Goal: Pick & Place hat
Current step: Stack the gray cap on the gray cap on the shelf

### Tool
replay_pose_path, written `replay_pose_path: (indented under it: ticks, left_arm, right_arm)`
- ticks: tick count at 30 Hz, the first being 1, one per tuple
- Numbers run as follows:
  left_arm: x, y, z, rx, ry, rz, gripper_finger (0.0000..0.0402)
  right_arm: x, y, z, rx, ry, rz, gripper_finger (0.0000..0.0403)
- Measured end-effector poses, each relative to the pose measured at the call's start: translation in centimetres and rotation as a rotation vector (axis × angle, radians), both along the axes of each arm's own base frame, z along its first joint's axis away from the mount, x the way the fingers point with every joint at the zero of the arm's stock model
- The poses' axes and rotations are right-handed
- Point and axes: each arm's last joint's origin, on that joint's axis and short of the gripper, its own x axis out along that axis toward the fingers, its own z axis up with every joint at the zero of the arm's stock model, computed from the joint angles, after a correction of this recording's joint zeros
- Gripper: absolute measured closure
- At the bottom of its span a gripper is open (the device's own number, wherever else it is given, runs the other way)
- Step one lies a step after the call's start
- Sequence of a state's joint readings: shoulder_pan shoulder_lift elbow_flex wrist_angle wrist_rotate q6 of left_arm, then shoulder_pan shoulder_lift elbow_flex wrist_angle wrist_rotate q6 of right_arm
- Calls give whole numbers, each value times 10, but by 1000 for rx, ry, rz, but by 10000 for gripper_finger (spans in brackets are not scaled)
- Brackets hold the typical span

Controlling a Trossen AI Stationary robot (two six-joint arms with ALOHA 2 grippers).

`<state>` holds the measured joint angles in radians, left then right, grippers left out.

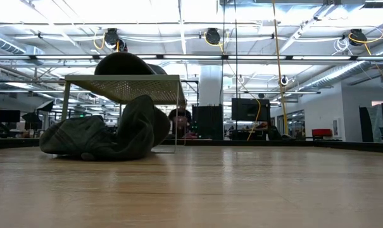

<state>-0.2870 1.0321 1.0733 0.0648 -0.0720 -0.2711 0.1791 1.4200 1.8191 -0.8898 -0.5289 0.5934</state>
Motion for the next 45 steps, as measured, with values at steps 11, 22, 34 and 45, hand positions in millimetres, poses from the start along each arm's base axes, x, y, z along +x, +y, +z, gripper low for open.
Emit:
replay_pose_path:
  ticks: [11, 22, 34, 45]
  left_arm:
    - [22, -5, -5, 4, -44, -25, 142]
    - [26, -7, -4, -12, -81, -60, 224]
    - [25, -8, -3, -86, -67, -125, 381]
    - [21, -1, -3, -287, 34, -226, 383]
  right_arm:
    - [0, 0, 0, -5, -5, 4, 397]
    - [0, 0, 0, -7, -7, 4, 397]
    - [3, -2, -1, -68, -33, -54, 379]
    - [-16, -7, 4, -113, -19, -85, 259]
